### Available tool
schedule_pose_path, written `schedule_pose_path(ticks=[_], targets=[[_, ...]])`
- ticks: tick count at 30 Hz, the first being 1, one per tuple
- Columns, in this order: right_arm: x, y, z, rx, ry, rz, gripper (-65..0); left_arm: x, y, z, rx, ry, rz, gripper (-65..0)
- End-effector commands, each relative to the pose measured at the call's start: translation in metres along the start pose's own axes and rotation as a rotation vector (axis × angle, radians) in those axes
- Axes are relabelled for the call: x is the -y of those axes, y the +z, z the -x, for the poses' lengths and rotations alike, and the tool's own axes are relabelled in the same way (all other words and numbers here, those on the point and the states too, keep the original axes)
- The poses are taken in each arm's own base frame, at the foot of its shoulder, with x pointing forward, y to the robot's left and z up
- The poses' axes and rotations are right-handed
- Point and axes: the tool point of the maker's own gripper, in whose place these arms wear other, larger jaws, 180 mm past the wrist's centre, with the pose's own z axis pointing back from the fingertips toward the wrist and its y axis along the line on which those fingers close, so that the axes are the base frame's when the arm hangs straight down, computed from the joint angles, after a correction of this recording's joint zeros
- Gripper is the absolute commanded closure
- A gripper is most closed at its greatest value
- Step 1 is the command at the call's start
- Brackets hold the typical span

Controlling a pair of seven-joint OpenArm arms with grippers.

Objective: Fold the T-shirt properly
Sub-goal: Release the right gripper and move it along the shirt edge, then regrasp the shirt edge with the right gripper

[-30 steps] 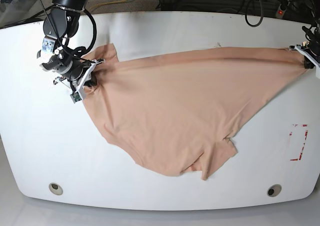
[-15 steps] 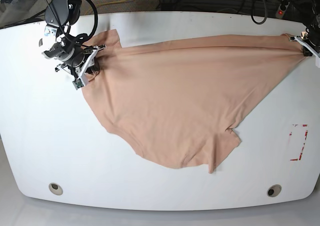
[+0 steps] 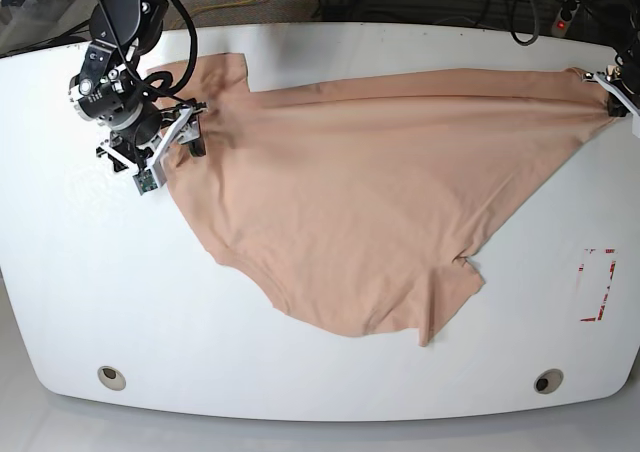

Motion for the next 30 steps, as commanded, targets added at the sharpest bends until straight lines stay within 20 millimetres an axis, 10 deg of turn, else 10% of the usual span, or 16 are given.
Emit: schedule_pose_path(ticks=[1, 30], targets=[[0.009, 0.0, -0.029, 0.072, 0.012, 0.018, -49.8, -0.007, 0.004, -0.015, 0.041, -0.024, -0.014, 0.0], [0.004, -0.152, -0.198, 0.232, -0.058, -0.291, -46.9, -0.006, 0.004, -0.014, 0.041, -0.017, -0.013, 0.0]])
